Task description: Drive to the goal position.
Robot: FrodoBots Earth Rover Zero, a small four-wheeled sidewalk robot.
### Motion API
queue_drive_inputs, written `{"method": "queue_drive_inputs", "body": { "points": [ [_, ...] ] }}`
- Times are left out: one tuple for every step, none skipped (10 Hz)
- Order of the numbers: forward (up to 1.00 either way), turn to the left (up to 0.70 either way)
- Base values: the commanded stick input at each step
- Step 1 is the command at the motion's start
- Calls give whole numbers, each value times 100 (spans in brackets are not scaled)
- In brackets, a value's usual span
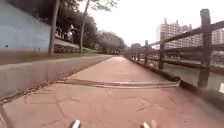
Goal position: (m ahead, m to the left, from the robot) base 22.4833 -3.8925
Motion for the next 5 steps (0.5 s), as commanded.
{"method": "queue_drive_inputs", "body": {
  "points": [
    [70, -3],
    [70, -4],
    [70, -6],
    [70, -9],
    [70, -8]
  ]
}}
